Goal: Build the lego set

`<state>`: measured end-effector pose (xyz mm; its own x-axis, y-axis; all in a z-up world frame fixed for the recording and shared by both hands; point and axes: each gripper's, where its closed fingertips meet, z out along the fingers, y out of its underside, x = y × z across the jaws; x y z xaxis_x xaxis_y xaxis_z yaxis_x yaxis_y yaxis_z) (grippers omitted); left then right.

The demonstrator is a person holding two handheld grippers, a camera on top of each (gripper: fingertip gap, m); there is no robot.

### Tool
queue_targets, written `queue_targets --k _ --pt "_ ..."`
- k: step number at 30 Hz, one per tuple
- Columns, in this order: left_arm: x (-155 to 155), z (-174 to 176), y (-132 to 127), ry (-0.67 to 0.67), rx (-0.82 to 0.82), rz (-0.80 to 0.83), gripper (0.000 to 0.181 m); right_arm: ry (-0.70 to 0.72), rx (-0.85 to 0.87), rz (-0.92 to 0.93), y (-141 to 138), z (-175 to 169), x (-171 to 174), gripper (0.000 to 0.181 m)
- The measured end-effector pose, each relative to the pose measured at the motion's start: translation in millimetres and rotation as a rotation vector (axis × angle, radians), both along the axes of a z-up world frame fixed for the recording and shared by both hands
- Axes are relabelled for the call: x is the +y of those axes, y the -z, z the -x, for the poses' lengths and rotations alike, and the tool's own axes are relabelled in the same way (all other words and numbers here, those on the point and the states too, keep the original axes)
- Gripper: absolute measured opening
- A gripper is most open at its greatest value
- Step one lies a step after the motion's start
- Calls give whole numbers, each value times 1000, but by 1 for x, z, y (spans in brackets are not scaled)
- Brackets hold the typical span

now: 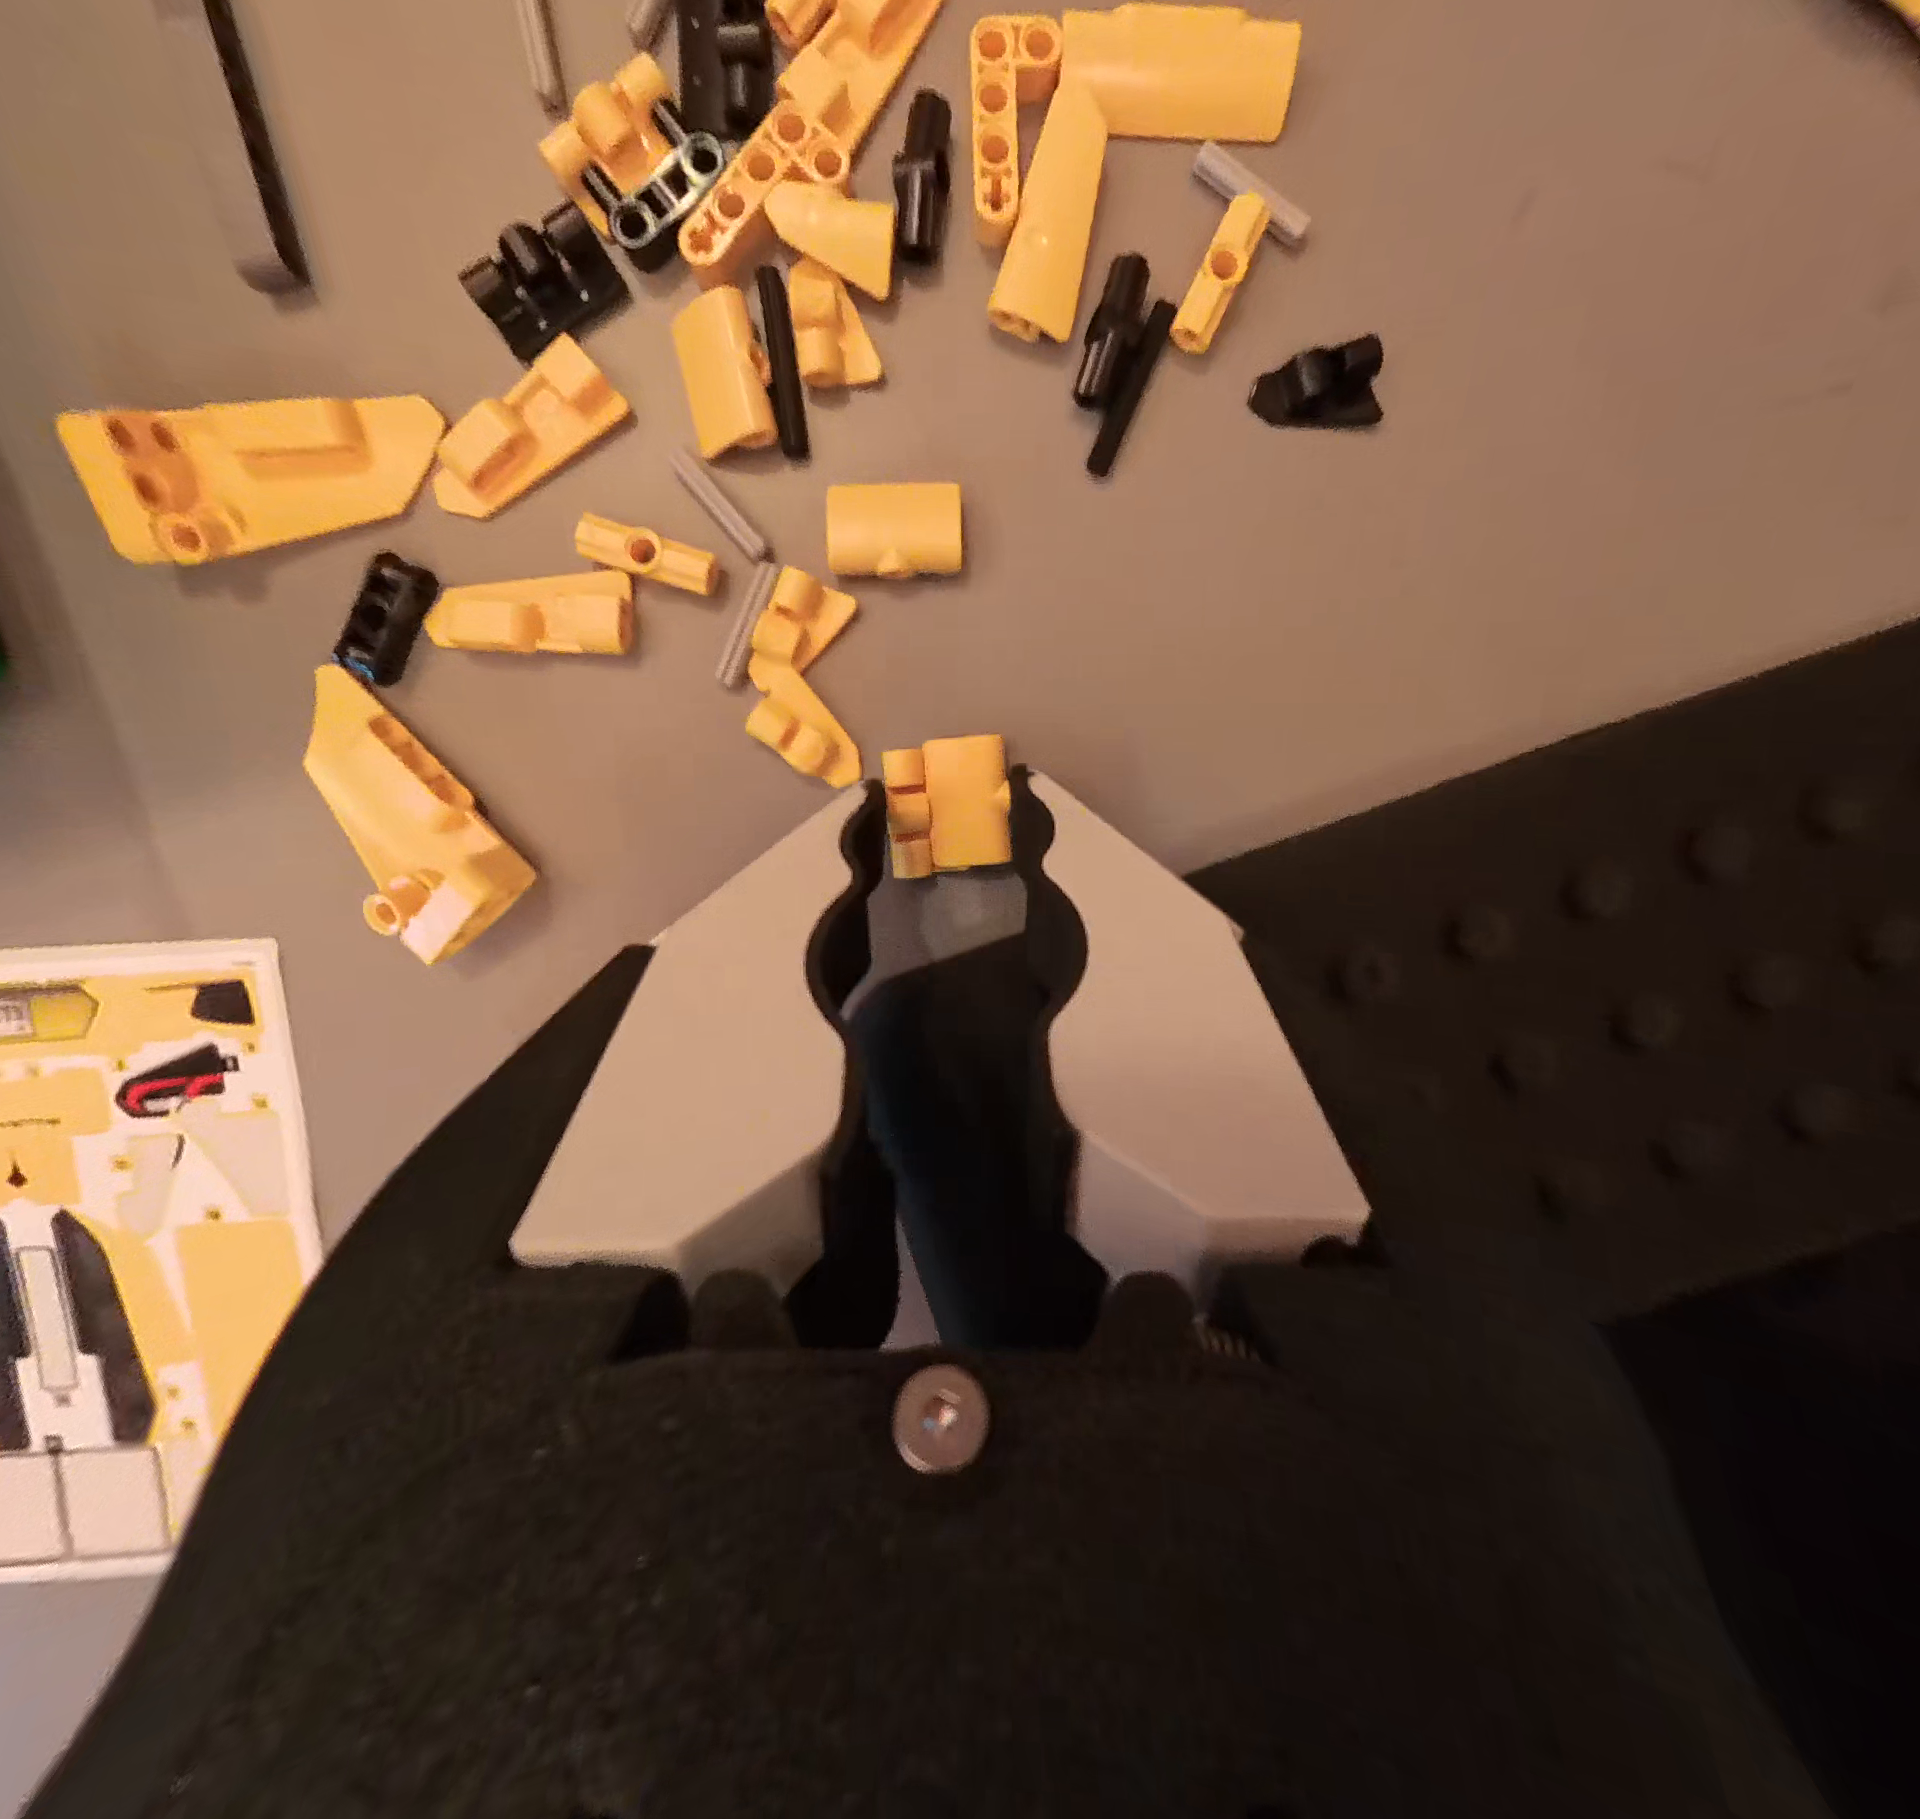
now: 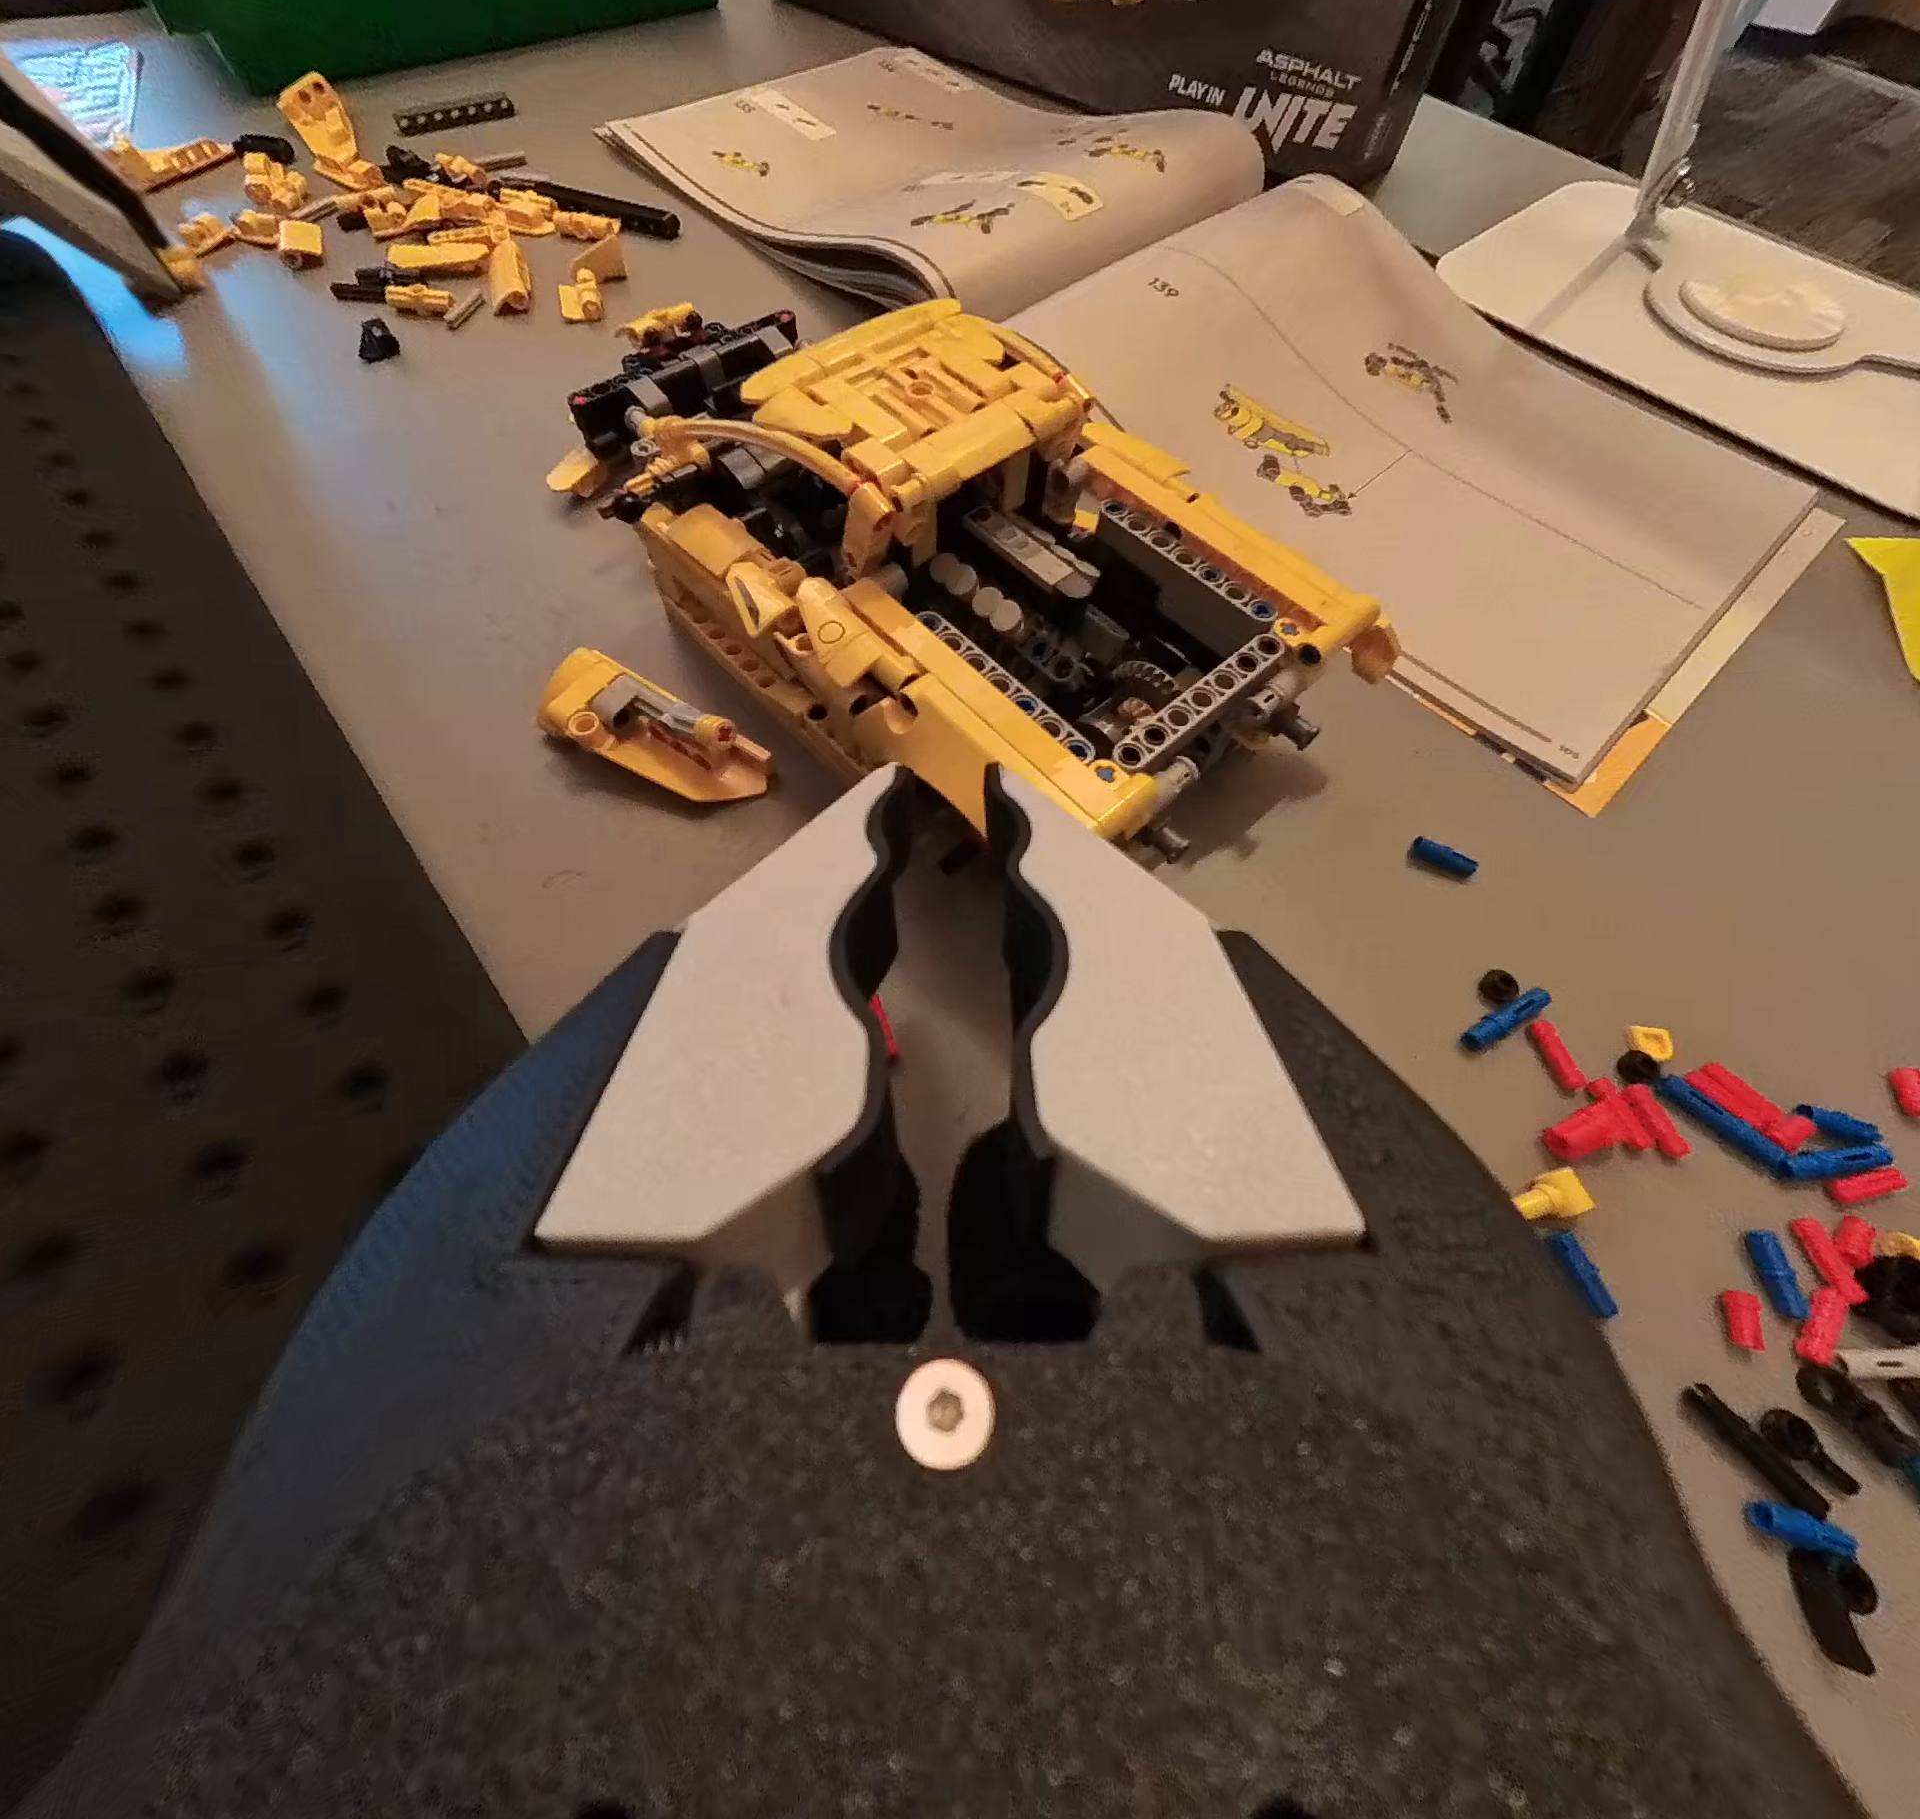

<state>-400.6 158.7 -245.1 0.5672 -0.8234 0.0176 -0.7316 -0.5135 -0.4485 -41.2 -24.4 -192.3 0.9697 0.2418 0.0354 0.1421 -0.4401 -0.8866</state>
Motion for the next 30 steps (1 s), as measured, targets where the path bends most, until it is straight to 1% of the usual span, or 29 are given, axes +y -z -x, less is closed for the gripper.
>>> queue_targets --k 6,8,11,14,20,22,30 --pt "31 -19 -1 33 -18 -41 24 1 -19 -6 0 0 -1 11" --pt "35 -17 -4 45 -3 -76 33 6 -30 -16 -1 -1 -1 11" --pt "25 -9 -9 55 -12 -92 34 16 -43 -27 -3 -2 -2 10" --pt "16 -4 -8 58 -28 -107 33 3 -42 -9 0 0 -1 10" --pt "15 -20 -7 82 -64 -112 33 -10 -51 4 3 2 -1 10" --pt "16 -21 -3 93 -36 -114 33 1 -63 -1 2 1 -1 9" --pt "5 -30 -2 134 -49 -83 32 -2 -86 14 6 1 -1 9"
